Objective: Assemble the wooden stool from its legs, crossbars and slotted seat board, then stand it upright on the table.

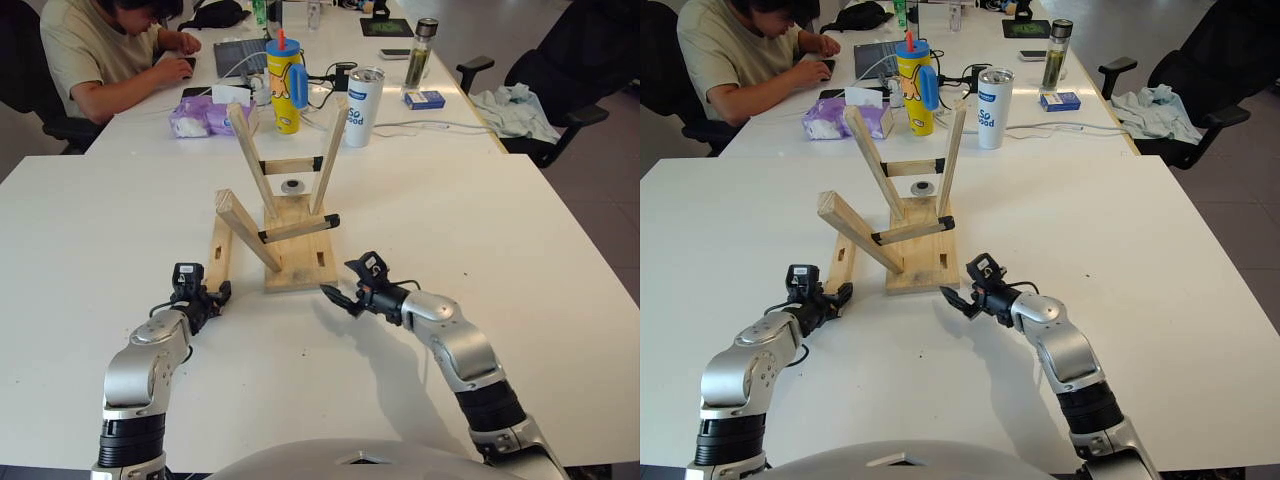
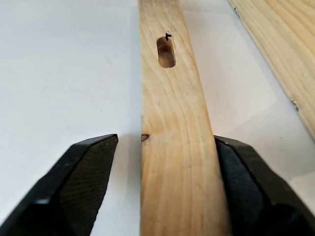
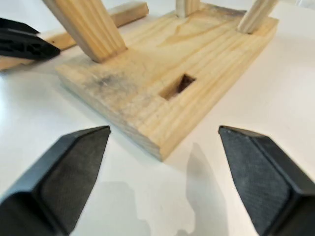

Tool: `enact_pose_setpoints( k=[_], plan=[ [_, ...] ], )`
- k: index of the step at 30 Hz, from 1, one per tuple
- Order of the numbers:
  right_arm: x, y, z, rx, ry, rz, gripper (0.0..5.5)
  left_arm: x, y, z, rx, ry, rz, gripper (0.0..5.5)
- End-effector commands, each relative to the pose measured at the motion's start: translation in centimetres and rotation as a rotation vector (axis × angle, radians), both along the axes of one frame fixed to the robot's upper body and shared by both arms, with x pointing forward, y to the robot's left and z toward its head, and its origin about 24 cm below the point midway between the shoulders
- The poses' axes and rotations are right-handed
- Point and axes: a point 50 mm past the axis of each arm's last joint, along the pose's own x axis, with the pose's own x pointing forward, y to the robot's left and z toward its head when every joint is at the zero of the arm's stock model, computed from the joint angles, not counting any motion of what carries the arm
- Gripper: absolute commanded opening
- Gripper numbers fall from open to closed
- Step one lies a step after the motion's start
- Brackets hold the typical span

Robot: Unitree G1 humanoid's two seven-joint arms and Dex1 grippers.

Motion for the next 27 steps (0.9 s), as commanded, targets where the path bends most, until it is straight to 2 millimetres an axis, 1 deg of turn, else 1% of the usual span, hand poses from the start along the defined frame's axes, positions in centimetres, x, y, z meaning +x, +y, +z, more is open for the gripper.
enact_pose_setpoints(
  k=[1,4,6,8,10,12,14,15,16,17,19,21,22,23,25,27],
  plan=[
    [0.3,-0.3,-1.4,-0.050,0.068,0.061,4.08,1.3,1.3,0.8,0.007,-0.029,0.018,2.62],
    [0.3,0.8,-1.7,-0.020,0.068,0.121,4.08,2.7,2.3,2.0,0.013,-0.095,0.037,2.09],
    [0.0,1.8,-1.8,0.001,0.065,0.169,4.08,3.7,3.2,3.4,0.013,-0.178,0.065,2.01],
    [-0.2,2.5,-1.7,0.022,0.065,0.192,4.08,4.6,4.8,4.8,0.051,-0.244,0.106,2.01],
    [-0.5,2.9,-1.7,0.037,0.067,0.199,4.08,5.8,6.4,7.6,0.091,-0.370,0.129,2.01],
    [-0.6,3.1,-1.8,0.041,0.068,0.201,4.08,6.8,7.0,10.7,0.076,-0.521,0.092,2.01],
    [-0.5,3.1,-2.0,0.037,0.072,0.190,4.08,7.3,6.2,14.6,0.009,-0.710,0.005,2.01],
    [-0.5,3.0,-2.1,0.034,0.074,0.188,4.08,7.2,5.5,16.8,-0.053,-0.816,-0.054,2.01],
    [-0.5,2.9,-2.2,0.029,0.076,0.185,4.08,6.8,4.7,19.0,-0.112,-0.919,-0.133,2.01],
    [-0.4,2.7,-2.3,0.024,0.076,0.177,4.08,6.4,4.0,20.6,-0.147,-0.987,-0.208,2.01],
    [-0.4,1.8,-2.0,0.029,0.067,0.158,4.08,5.3,1.7,23.5,-0.260,-1.064,-0.419,2.01],
    [-0.5,0.9,-1.3,0.017,0.041,0.159,4.08,4.1,-0.6,24.9,-0.355,-1.062,-0.603,2.01],
    [-0.6,0.6,-0.8,0.018,0.027,0.170,4.08,3.7,-1.5,25.2,-0.394,-1.045,-0.666,2.01],
    [-0.6,0.1,0.4,0.083,0.015,0.142,4.08,3.1,-2.6,25.3,-0.434,-1.013,-0.749,2.01],
    [-1.1,-1.3,3.2,0.232,0.014,0.141,4.08,1.6,-4.9,24.8,-0.520,-0.914,-0.927,2.01],
    [-2.1,-2.9,5.8,0.350,0.075,0.210,4.08,0.3,-6.8,23.2,-0.596,-0.772,-1.072,2.01]
  ],
)
